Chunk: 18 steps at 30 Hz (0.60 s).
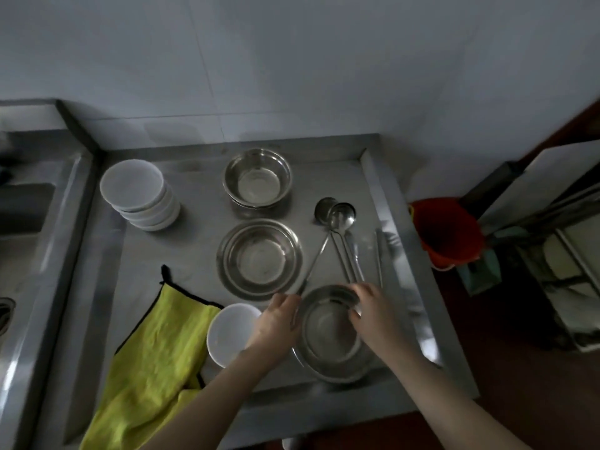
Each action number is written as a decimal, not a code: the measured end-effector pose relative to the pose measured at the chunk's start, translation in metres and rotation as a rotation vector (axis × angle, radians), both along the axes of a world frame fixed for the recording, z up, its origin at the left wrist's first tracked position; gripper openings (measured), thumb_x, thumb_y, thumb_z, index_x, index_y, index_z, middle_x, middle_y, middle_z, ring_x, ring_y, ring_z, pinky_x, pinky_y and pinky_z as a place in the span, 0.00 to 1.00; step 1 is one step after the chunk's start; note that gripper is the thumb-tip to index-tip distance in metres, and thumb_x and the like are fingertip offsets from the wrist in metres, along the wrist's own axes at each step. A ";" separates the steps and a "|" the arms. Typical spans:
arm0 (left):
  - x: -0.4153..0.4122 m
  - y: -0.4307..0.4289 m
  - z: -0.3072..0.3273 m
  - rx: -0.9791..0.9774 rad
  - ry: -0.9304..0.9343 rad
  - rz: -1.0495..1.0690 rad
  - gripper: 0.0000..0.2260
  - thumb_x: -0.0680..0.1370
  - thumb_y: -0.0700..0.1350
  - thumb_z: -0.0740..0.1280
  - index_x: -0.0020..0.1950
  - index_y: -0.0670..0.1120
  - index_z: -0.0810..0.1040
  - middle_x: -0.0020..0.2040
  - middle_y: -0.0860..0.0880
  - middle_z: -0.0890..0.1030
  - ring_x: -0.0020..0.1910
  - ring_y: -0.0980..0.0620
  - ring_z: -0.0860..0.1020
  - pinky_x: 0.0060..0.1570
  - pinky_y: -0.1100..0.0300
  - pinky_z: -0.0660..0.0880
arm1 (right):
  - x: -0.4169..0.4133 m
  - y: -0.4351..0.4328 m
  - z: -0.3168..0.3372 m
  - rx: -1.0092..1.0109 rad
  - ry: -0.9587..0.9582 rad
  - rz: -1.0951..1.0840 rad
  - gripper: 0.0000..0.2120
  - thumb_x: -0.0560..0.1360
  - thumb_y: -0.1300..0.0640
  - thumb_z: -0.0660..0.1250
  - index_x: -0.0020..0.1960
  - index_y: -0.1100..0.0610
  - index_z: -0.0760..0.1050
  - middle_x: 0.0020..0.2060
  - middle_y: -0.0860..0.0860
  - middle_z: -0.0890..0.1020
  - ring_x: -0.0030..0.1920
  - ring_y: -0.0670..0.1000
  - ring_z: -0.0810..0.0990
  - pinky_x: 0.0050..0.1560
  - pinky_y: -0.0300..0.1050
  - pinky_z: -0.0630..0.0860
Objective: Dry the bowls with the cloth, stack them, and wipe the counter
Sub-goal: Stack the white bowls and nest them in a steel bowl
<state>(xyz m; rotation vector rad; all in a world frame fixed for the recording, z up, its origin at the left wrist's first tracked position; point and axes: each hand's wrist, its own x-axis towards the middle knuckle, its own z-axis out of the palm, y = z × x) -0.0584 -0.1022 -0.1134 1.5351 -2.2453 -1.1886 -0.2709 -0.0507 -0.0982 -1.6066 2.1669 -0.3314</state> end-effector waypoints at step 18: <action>0.002 -0.039 0.026 -0.293 0.081 0.209 0.15 0.71 0.34 0.73 0.57 0.43 0.83 0.49 0.44 0.81 0.41 0.43 0.82 0.45 0.52 0.80 | -0.015 -0.012 0.032 -0.169 -0.151 -0.076 0.21 0.76 0.63 0.65 0.67 0.53 0.71 0.61 0.47 0.75 0.58 0.44 0.75 0.54 0.29 0.67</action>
